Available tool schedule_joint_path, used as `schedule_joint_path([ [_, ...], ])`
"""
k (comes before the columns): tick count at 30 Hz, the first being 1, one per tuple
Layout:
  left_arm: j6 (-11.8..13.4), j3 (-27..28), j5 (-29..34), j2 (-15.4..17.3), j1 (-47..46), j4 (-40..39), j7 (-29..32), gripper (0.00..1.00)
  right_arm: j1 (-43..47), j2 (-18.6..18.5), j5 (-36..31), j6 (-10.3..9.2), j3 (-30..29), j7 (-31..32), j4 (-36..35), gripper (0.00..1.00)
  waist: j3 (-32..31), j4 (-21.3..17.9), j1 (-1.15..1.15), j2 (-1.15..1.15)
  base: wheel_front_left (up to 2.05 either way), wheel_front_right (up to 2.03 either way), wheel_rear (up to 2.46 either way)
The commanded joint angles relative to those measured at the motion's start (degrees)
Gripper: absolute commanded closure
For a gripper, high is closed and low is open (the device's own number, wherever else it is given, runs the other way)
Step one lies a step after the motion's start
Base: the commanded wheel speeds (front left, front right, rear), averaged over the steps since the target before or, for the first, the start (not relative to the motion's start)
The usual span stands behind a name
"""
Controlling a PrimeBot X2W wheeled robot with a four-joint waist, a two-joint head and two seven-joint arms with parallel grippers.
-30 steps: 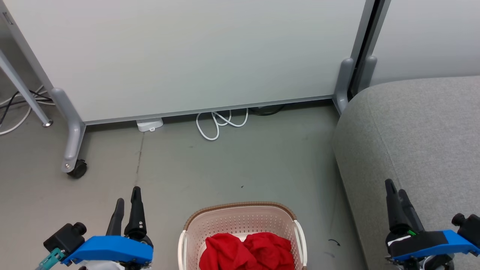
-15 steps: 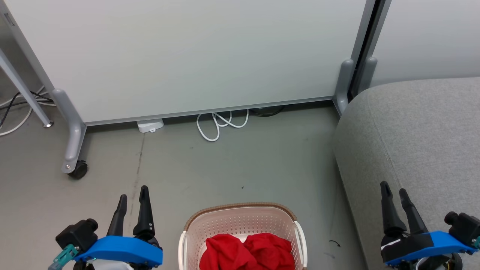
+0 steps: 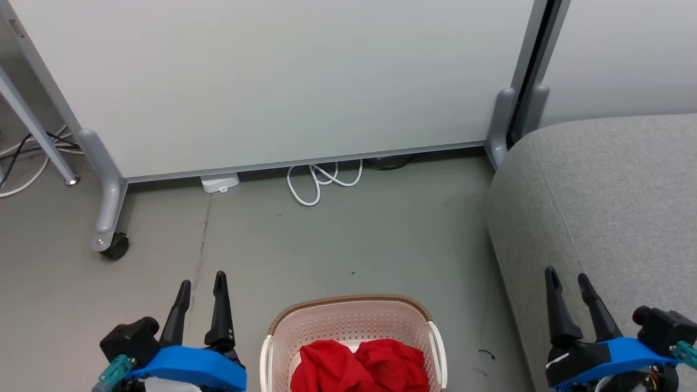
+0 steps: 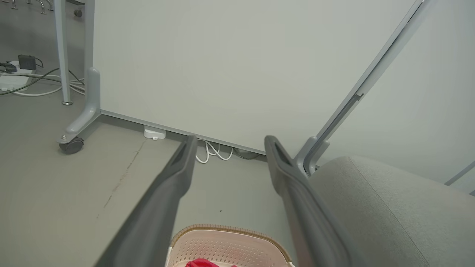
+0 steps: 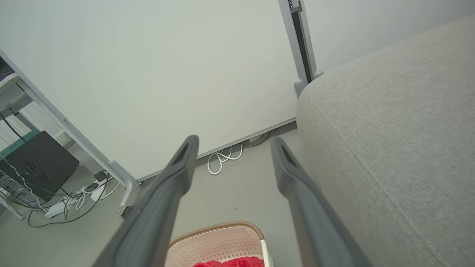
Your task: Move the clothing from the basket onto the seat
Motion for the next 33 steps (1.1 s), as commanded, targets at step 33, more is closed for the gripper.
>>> schedule_joint_path([
  [33, 0.56, -0.44, 15.2, -0.21, -0.4, 0.71, -4.46, 0.0, -0.94, -0.53, -17.13, 0.13, 0.85, -4.01, 0.72, 0.0, 0.38, 0.51, 0.0, 0.0, 0.0, 0.0, 0.0],
])
